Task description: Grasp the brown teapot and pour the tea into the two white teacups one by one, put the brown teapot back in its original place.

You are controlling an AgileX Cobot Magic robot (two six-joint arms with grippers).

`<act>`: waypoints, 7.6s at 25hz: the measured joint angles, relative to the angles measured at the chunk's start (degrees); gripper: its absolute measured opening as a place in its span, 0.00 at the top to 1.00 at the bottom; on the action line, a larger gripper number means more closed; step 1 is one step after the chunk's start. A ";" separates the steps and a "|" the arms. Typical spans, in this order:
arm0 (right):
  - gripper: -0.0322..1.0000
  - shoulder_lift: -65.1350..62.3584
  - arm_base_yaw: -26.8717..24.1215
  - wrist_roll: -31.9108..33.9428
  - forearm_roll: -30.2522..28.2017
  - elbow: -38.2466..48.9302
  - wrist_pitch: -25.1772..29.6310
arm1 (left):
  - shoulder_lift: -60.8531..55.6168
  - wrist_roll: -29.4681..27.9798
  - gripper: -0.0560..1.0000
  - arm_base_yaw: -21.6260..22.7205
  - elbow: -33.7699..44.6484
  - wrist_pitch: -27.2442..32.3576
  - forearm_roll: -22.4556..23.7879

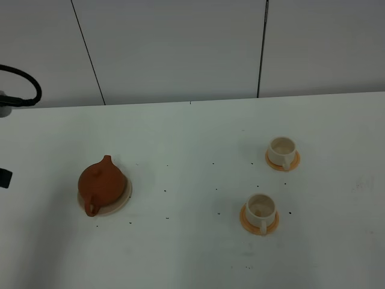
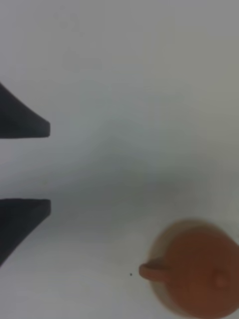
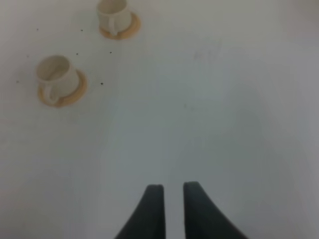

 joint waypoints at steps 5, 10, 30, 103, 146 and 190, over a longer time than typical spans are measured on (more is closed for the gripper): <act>0.87 0.00 0.00 0.00 0.00 0.00 0.00 | 9.23 -5.87 0.60 -1.90 -4.95 3.03 -0.17; 0.87 0.00 0.00 0.00 0.00 0.00 0.00 | 16.53 -9.38 0.60 -5.34 -10.51 6.45 0.09; 0.86 0.00 0.00 0.00 0.04 0.00 0.00 | 31.04 -22.59 0.60 -14.47 -17.00 11.86 7.89; 0.81 0.00 0.00 -0.02 0.04 0.00 0.00 | 43.75 -22.28 0.57 -17.01 -17.00 -0.06 7.76; 0.77 0.00 0.00 -0.02 0.04 0.00 0.00 | 44.83 -23.17 0.67 -17.01 -17.59 -0.39 7.03; 0.74 0.00 0.00 -0.02 0.04 0.00 0.00 | 37.11 -5.97 0.79 -16.13 -17.65 1.58 -0.07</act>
